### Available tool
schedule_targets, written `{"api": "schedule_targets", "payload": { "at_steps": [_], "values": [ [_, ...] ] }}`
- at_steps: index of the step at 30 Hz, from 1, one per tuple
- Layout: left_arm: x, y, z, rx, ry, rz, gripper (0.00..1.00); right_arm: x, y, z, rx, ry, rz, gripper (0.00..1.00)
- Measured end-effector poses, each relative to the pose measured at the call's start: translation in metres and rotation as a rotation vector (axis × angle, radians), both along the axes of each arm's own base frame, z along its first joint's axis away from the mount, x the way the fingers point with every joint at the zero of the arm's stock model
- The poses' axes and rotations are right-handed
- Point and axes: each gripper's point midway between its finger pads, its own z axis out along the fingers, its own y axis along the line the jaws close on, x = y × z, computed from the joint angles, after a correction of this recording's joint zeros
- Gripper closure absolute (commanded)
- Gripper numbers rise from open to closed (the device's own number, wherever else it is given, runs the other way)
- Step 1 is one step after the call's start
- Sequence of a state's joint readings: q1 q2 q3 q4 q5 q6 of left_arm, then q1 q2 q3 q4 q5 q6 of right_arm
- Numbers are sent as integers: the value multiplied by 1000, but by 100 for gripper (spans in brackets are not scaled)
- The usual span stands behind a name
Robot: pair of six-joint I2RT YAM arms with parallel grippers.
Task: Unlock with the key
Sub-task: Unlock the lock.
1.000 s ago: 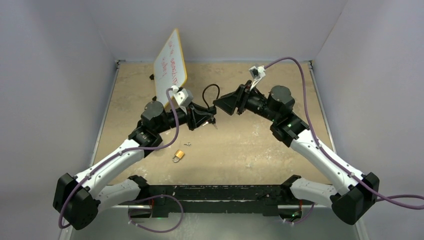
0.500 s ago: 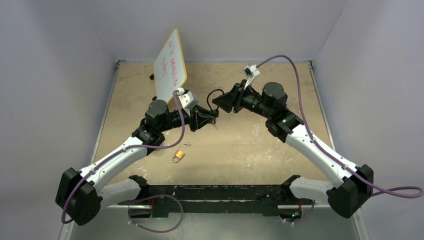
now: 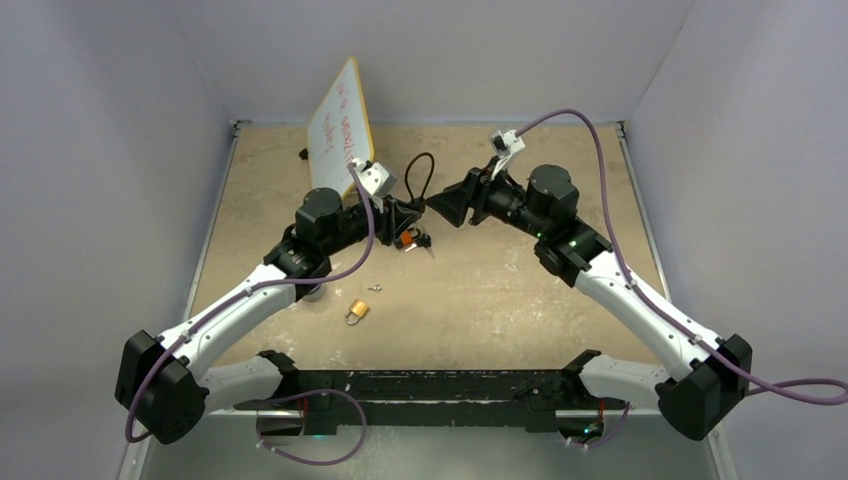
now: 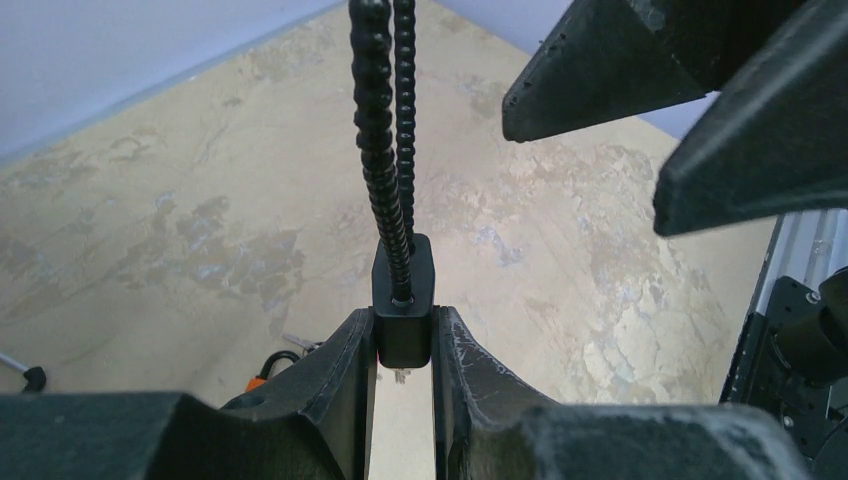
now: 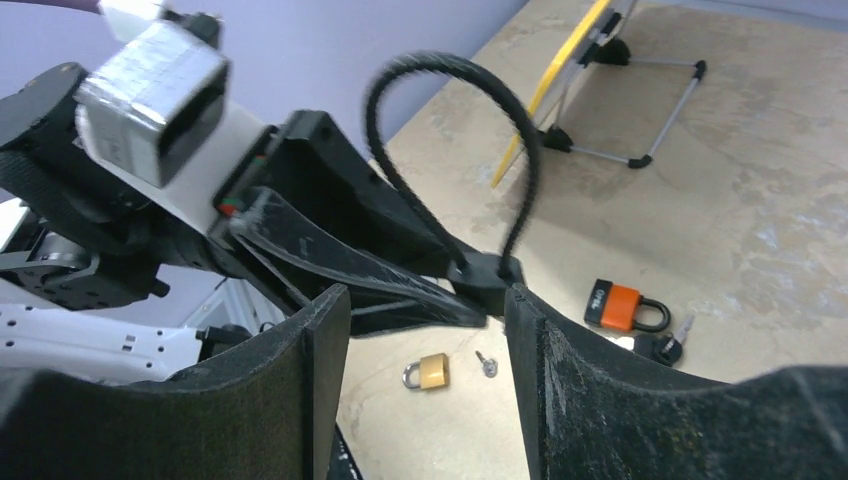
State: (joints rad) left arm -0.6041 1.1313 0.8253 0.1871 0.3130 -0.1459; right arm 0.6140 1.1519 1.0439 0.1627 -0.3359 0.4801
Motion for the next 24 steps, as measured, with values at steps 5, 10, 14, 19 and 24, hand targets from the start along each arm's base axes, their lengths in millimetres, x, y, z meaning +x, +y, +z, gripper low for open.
{"api": "schedule_targets", "payload": {
  "at_steps": [5, 10, 14, 19, 24],
  "values": [
    [0, 0, -12, 25, 37, -1, 100, -1, 29, 3, -29, -17, 65, 41],
    [-2, -2, -13, 27, 44, -16, 100, 5, 41, -9, -70, -2, 56, 49],
    [-5, -3, -13, 24, 46, -33, 100, 17, 43, -18, -101, 9, 20, 68],
    [-7, -5, -12, 20, 47, -47, 100, 26, 46, -23, -126, 9, -8, 93],
    [-7, -3, -12, 19, 48, -40, 100, 37, 39, -26, -167, -28, -72, 100]
  ]
}}
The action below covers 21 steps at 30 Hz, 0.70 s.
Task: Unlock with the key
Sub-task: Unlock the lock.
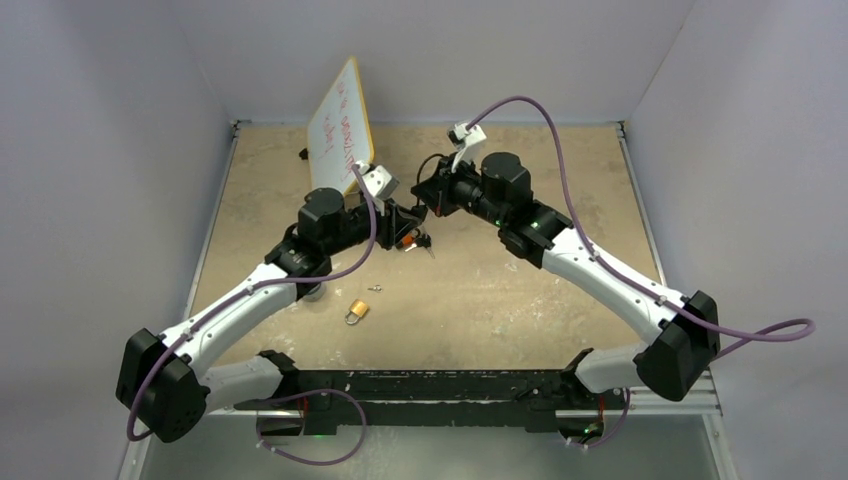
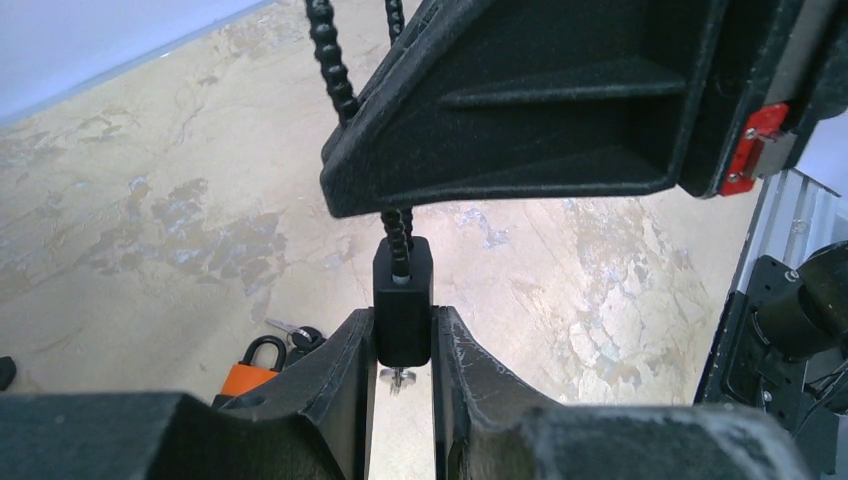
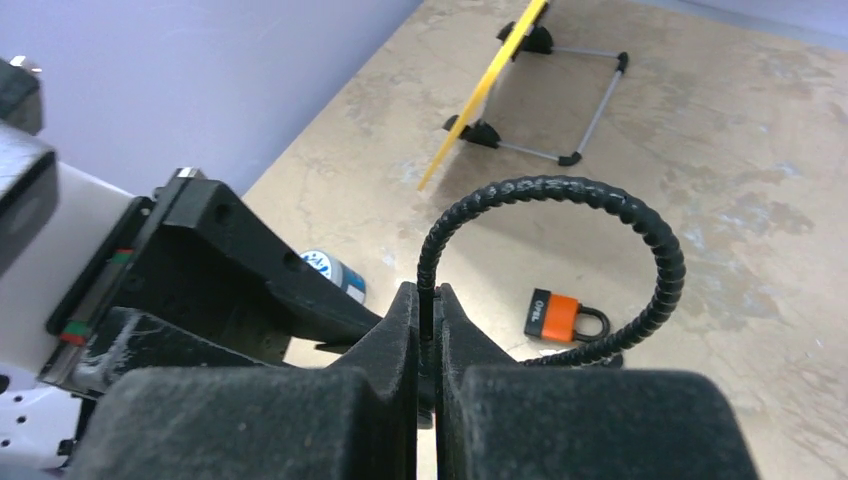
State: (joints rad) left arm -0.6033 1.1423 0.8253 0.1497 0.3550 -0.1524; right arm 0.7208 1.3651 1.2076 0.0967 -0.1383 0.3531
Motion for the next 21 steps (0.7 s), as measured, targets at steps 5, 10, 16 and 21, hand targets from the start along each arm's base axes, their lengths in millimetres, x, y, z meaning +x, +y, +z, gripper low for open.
{"api": "schedule_targets", "payload": {
  "at_steps": [5, 10, 16, 21],
  "values": [
    [-3, 3, 1, -7, -10, 4, 100, 5, -12, -3, 21, 61, -66, 100],
    [-3, 5, 5, -29, -44, 14, 100, 0, -12, 7, 126, 189, -54, 100],
    [-7, 8, 14, -73, -86, 22, 100, -7, -4, 15, 242, 310, -8, 100],
    [-9, 12, 8, -78, -71, 38, 100, -3, -9, 1, 230, 352, -69, 100]
  ]
}}
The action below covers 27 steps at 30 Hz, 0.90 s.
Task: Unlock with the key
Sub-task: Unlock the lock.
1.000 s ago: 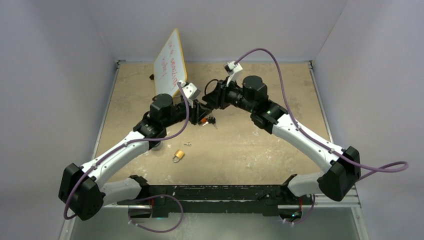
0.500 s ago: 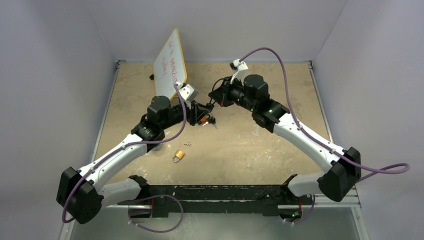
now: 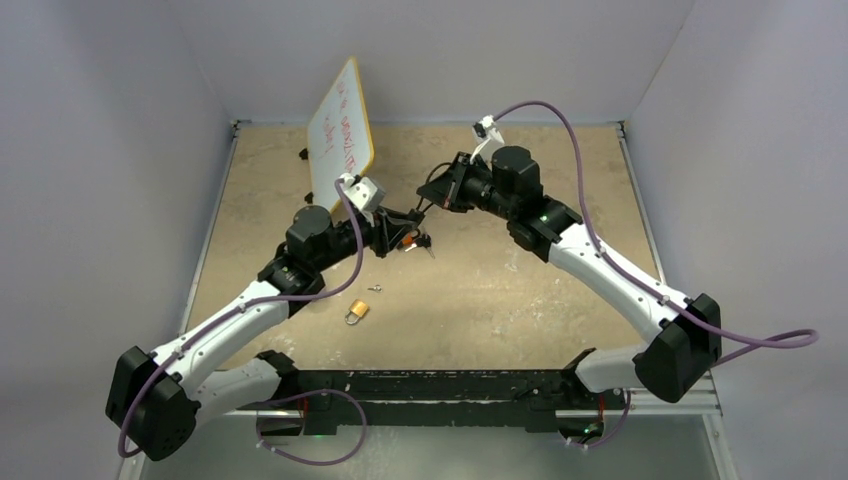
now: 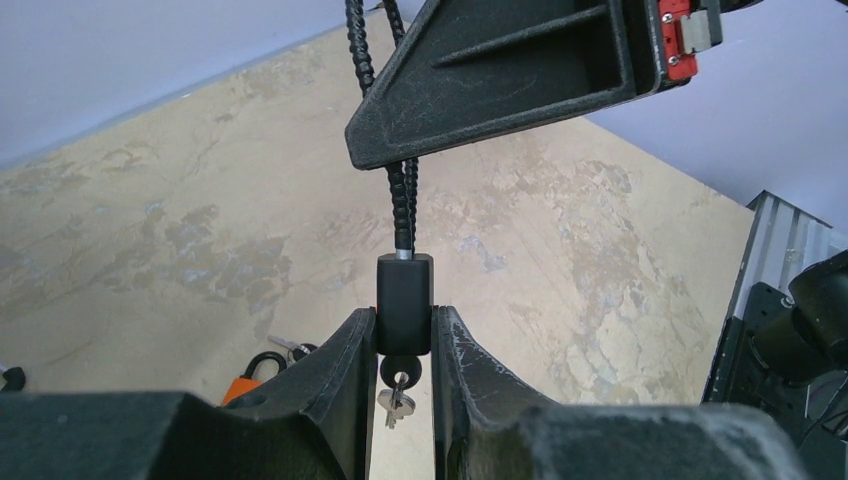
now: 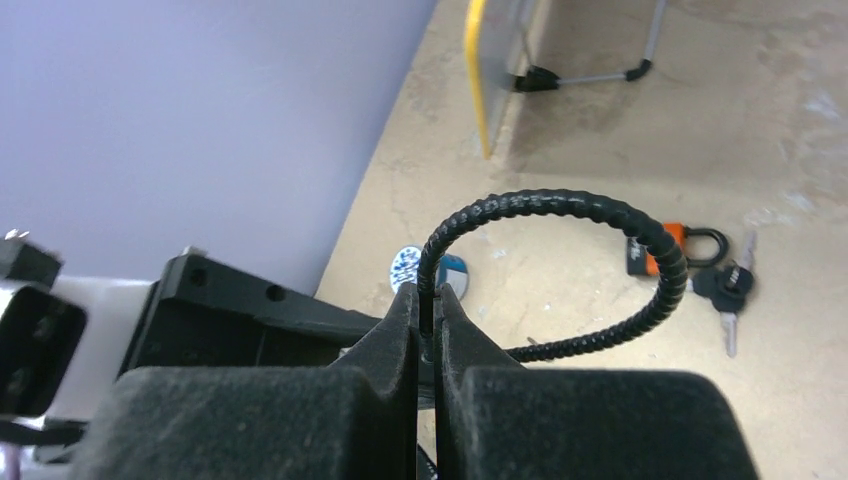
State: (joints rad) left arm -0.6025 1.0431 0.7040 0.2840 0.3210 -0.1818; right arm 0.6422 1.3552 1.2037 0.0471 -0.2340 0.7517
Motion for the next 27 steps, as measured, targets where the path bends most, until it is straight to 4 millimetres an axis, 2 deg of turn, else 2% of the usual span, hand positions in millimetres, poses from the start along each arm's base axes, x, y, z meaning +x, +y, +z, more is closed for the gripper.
{"api": "schedule_targets", "payload": {
  "at_steps": [5, 10, 16, 20, 23, 27],
  "values": [
    [-5, 4, -4, 1, -1, 2, 100, 6, -13, -17, -56, 57, -94, 100],
    [-14, 7, 2, -37, -32, -11, 100, 3, -19, -14, -79, 39, -136, 100],
    [-18, 8, 13, -83, -47, -11, 100, -2, -17, -4, -52, 20, -110, 100],
    [-17, 11, 12, -99, -42, 15, 100, 1, -26, -15, -71, 84, -177, 100],
    [-21, 14, 15, -147, -36, 21, 100, -6, -29, -19, -37, 150, -183, 100],
    [-24, 12, 28, -231, -14, 16, 100, -5, -24, -10, 88, 152, -127, 100]
  ]
}}
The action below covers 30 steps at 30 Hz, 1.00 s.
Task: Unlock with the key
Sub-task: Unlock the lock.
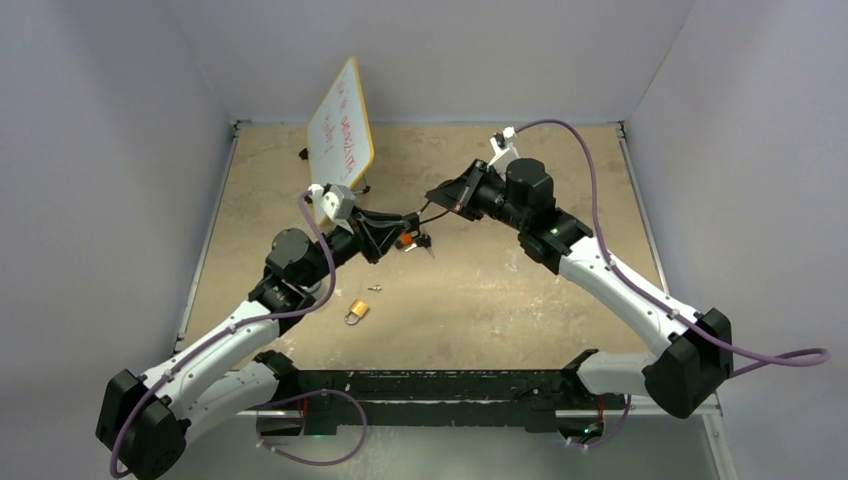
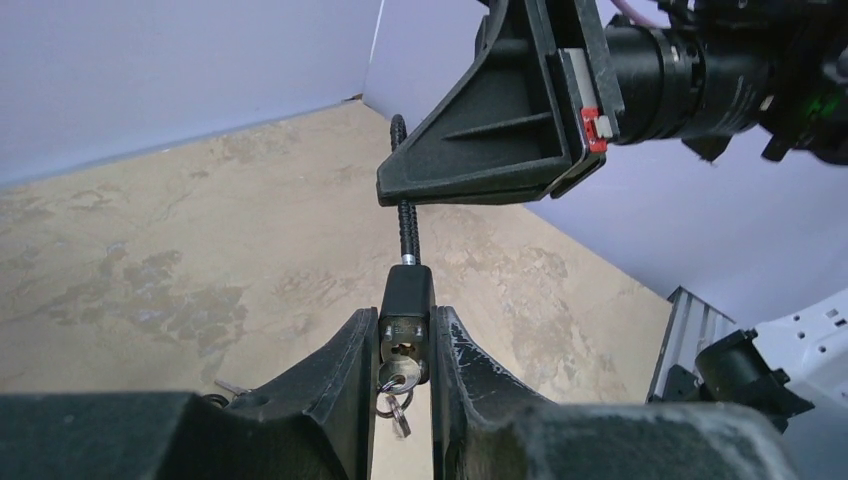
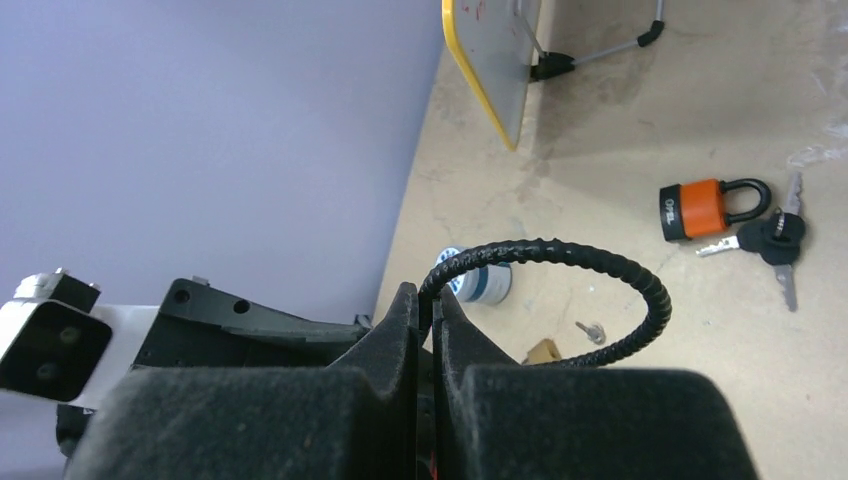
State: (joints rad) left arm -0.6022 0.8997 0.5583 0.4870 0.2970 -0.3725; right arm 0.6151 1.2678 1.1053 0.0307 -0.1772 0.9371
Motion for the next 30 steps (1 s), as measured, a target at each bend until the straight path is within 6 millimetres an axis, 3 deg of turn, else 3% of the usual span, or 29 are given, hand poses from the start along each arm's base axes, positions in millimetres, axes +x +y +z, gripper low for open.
{"api": "schedule_targets", "payload": {
  "at_steps": [11, 14, 18, 23, 30],
  "values": [
    [6, -3, -6, -29, 49, 12, 98, -1, -8, 2, -1, -35, 1, 100],
    [5, -7, -11, -18, 67, -10, 83, -2, -6, 6, -21, -75, 37, 100],
    [15, -14, -10, 22, 103, -17, 54, 7, -6, 15, -57, -132, 55, 100],
    [23, -20, -10, 75, 109, -28, 46, 15, -10, 20, -100, -172, 68, 100],
    [24, -32, -41, 152, 182, -96, 38, 11, -10, 6, -154, -163, 112, 100]
  ]
}}
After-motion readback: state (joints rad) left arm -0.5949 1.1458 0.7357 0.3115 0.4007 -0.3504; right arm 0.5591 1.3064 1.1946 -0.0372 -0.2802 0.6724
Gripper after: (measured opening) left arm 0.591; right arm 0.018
